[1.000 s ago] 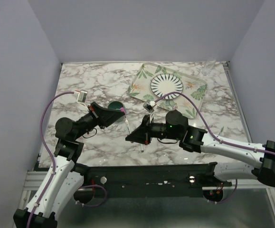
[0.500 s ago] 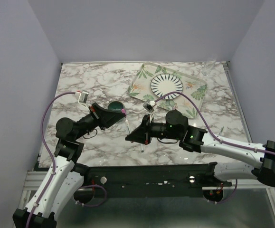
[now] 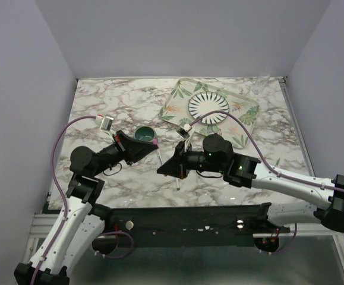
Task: Insert the pens into the pen caps
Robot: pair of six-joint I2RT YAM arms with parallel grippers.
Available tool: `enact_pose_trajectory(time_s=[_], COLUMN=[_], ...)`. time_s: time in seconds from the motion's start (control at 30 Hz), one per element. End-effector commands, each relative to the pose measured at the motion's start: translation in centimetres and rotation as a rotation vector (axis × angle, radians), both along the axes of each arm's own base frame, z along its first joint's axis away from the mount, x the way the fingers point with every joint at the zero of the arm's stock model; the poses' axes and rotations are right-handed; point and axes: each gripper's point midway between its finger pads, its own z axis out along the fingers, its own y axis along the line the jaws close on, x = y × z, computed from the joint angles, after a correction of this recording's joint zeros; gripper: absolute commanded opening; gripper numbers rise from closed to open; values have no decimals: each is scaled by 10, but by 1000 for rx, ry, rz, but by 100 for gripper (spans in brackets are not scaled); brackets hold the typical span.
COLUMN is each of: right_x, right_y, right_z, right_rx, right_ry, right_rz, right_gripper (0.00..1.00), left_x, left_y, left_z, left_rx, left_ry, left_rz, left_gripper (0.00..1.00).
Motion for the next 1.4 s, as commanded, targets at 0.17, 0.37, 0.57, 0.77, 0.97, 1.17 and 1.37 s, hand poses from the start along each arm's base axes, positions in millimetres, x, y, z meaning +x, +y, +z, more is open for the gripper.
enact_pose_trajectory(time_s=[0.17, 0.37, 0.57, 0.77, 0.97, 1.17, 1.37], right_x=[55, 56, 24, 13, 1, -5, -9], right_y=[-10, -13, -12, -16, -19, -18, -17], right_z=[30, 47, 58, 59, 69, 69, 72], right_rx=[-132, -111, -19, 15, 67, 74, 83], right_ry=[-202, -340, -398, -369, -367, -353, -345], right_rz=[-223, -189, -26, 3, 44, 71, 94], right_gripper=[1, 1, 1, 1, 1, 1, 1], left_x=[-16, -10, -13, -21, -20, -18, -11], left_y=[-11, -12, -11, -7, -3, -6, -8], left_z=[-11, -3, 36, 67, 83, 99, 99], left_rx=[69, 99, 51, 8, 32, -1, -18], left_ry=[-4, -29, -118, -190, -241, -286, -301], left_rz=[-80, -63, -62, -54, -15, -29, -19], left_gripper=[0, 9, 43, 59, 68, 69, 65])
